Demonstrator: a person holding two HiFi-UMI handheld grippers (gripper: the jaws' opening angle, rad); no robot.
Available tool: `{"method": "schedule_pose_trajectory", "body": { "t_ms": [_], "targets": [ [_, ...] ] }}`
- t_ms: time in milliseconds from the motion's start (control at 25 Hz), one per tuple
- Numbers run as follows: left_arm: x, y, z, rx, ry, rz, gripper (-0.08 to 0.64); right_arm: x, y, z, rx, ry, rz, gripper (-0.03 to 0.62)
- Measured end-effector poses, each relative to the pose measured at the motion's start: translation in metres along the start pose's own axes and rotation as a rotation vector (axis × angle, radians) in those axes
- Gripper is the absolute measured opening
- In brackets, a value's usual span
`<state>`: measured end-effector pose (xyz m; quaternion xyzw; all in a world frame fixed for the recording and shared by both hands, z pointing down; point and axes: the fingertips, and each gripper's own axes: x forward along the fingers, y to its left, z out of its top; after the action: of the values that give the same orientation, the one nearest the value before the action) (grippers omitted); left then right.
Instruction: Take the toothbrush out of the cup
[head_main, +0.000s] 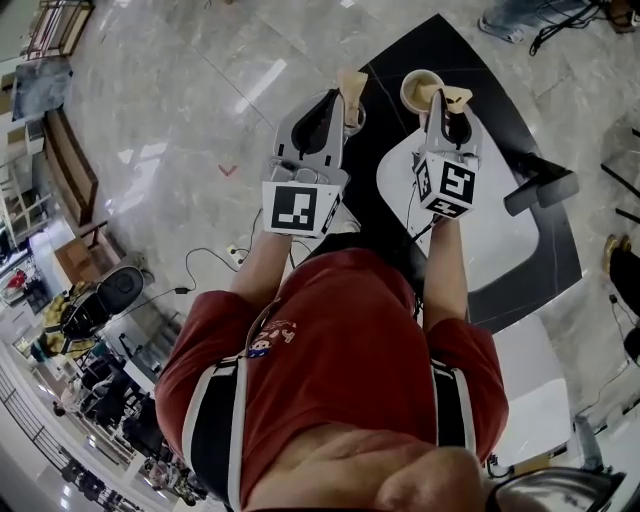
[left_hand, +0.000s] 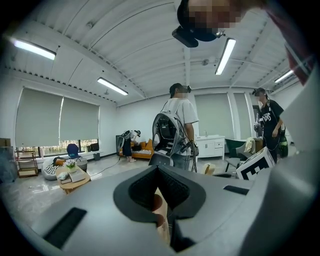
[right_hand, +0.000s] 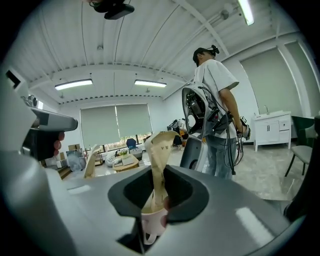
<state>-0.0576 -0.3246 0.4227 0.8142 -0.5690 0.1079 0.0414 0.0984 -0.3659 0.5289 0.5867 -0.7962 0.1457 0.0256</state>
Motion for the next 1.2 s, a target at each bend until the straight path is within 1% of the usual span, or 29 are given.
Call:
{"method": "schedule_pose_trajectory", "body": {
  "t_ms": [360, 560, 760, 960, 1080, 1200],
  "targets": [
    [-0.007, -0.007, 0.014, 0.012, -0.034, 0.022, 0.005, -0.016, 0.009, 0.020, -0.040, -0.042, 0.028, 0.066],
    [-0.011, -0.003, 0.020, 0.012, -0.058, 0.038, 0.005, -0.026, 0.016, 0.043, -0.098, -0.108, 0.032, 0.066],
    [-0.016, 0.003, 0.024, 0.004, -0.077, 0.026, 0.005, -0.040, 0.027, 0.065, -0.137, -0.168, 0.012, 0.066],
    [-0.015, 0.017, 0.022, -0.006, -0.086, -0.002, 0.006, -0.051, 0.034, 0.088, -0.175, -0.212, -0.047, 0.066],
    [-0.013, 0.019, 0.016, 0.000, -0.083, -0.048, 0.013, -0.060, 0.037, 0.099, -0.198, -0.233, -0.099, 0.065],
    [-0.008, 0.023, 0.011, 0.002, -0.092, -0.100, 0.042, -0.069, 0.043, 0.107, -0.217, -0.245, -0.150, 0.066]
  ]
}}
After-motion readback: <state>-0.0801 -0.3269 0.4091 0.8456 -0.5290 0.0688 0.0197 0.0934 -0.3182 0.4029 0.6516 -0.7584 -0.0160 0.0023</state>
